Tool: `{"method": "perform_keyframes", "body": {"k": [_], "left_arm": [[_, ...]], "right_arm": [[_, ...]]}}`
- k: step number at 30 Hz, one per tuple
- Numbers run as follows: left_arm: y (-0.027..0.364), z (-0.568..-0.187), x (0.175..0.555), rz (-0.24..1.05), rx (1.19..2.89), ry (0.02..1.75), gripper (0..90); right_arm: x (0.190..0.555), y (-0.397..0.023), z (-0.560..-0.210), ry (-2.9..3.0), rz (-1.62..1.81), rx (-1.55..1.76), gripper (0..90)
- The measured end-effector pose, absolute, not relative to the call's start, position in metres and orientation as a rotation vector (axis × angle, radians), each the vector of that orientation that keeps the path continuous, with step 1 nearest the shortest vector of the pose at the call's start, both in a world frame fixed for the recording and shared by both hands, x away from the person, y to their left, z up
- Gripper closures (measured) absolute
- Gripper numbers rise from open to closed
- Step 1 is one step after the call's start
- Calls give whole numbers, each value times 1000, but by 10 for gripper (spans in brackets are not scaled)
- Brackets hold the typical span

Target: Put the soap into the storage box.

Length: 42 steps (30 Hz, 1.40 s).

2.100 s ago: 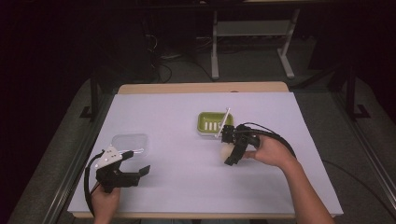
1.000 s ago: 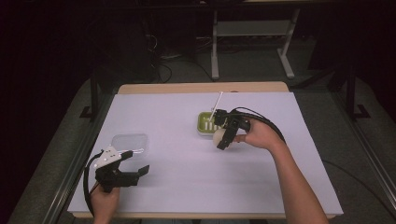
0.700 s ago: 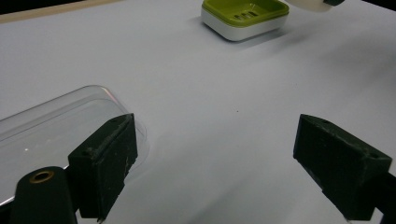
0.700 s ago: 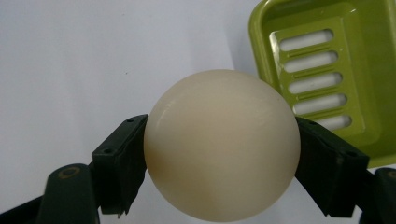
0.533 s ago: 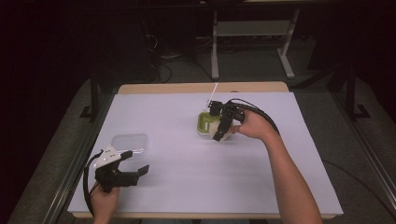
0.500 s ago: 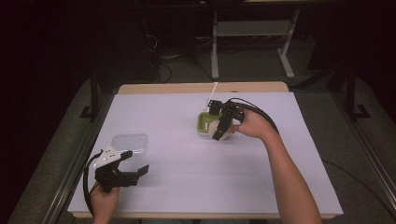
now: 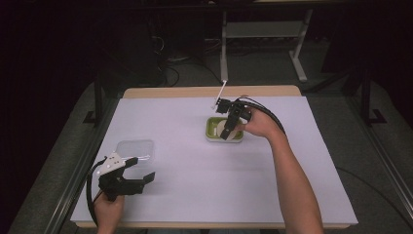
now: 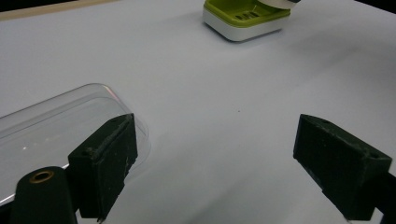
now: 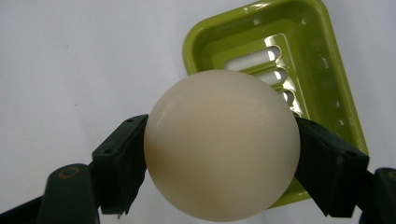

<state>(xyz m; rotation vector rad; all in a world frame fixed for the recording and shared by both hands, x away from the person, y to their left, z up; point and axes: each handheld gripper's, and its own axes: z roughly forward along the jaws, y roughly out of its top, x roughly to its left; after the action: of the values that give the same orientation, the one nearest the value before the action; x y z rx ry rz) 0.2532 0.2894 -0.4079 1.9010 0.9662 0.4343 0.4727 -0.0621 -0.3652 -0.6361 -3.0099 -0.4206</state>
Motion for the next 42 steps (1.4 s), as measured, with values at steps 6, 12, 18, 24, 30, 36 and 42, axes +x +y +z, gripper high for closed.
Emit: {"method": "perform_keyframes", "body": {"k": [6,12,18,24,30,36,42], "left_arm": [[290,-408,253,436,1903,967,131],[289,-408,254,437,1901,961,131],[291,-408,253,437,1904,968,131],[290,-408,253,436,1908,963,130],[291,-408,253,436,1906,968,131],[291,-408,253,436,1903,969,130],[291,-408,252,435,1901,968,130]], "right_arm": [[480,-65,-368,-3009,-425,-679,223],[485,-55,-365,-3019,-380,-681,223],[493,-52,-371,-3016,-356,-743,223],[500,-52,-378,-3000,-340,-797,223],[505,-50,-385,-2992,-328,-838,223],[508,-48,-393,-2993,-282,-838,222],[509,-49,-394,-2986,-284,-861,223]]}}
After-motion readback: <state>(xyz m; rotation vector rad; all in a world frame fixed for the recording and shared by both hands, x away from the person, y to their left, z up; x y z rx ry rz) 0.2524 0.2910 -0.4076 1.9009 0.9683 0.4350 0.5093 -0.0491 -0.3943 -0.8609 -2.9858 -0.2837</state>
